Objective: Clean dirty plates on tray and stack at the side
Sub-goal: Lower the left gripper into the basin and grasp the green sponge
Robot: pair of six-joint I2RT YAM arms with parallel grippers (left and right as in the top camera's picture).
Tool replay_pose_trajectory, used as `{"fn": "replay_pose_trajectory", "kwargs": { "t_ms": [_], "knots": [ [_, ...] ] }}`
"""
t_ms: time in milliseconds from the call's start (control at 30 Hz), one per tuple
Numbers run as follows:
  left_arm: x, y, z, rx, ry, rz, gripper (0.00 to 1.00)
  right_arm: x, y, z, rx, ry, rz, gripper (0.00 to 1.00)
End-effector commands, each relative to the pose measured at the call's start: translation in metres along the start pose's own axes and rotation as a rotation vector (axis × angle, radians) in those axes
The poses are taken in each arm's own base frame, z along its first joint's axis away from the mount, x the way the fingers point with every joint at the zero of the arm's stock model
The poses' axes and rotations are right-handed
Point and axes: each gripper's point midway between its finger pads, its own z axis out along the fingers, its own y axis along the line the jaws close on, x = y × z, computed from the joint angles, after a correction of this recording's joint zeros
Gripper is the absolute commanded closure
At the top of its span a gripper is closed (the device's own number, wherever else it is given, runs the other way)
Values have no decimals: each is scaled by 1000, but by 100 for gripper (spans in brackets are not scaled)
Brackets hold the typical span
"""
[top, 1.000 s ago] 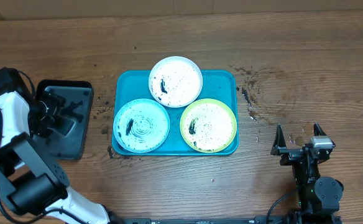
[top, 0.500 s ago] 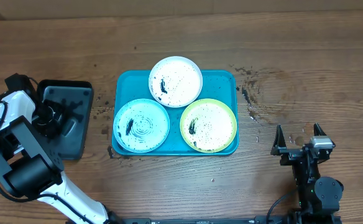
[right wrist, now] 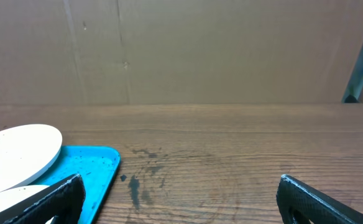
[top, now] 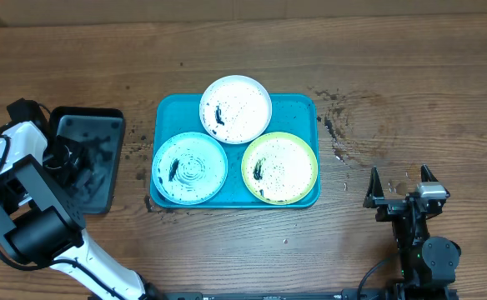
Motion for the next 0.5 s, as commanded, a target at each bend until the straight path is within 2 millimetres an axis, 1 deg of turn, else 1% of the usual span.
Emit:
{"fn": "replay_pose_trajectory", "kwargs": {
  "t_ms": [0, 233, 367, 400, 467],
  "knots": [
    [-10, -6, -1, 2, -39, -1, 0, 2, -1, 0, 5, -3, -3, 0],
    [-34, -14, -3, 22, -147, -14, 0, 2, -1, 0, 5, -3, -3, 0],
    [-38, -16, -4, 31, -167, -17, 0, 2, -1, 0, 5, -3, -3, 0],
    [-38, -16, -4, 31, -167, -17, 7, 2, -1, 0, 5, -3, -3, 0],
    [-37, -16, -4, 29, -162, -16, 32, 2, -1, 0, 5, -3, -3, 0]
  ]
}}
